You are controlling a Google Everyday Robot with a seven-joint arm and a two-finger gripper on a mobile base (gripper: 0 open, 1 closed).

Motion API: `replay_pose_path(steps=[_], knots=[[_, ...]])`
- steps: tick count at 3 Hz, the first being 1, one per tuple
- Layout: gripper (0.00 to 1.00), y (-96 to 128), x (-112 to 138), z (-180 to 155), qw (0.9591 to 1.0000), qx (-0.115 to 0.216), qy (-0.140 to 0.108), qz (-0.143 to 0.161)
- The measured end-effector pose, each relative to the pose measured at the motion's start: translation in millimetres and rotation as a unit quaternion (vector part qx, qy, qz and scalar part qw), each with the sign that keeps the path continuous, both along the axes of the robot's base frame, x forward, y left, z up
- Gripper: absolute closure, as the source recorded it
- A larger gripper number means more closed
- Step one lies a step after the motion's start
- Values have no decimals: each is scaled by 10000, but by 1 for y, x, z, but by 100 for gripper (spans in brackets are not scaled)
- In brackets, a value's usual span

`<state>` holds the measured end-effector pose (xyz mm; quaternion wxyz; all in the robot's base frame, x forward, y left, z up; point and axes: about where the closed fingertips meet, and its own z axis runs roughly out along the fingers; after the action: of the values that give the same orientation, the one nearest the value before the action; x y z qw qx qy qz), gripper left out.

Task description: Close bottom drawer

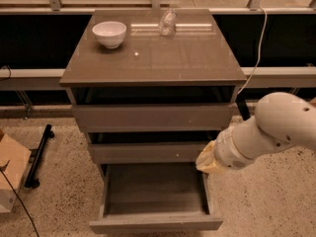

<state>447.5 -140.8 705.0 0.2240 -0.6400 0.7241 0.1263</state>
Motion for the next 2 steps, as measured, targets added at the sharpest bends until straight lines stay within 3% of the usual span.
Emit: replay_pose_path(steps=[1,2], knots=[[100,12,11,-45,9998,182,98,-16],[100,13,10,-46,9998,183,115,-9]])
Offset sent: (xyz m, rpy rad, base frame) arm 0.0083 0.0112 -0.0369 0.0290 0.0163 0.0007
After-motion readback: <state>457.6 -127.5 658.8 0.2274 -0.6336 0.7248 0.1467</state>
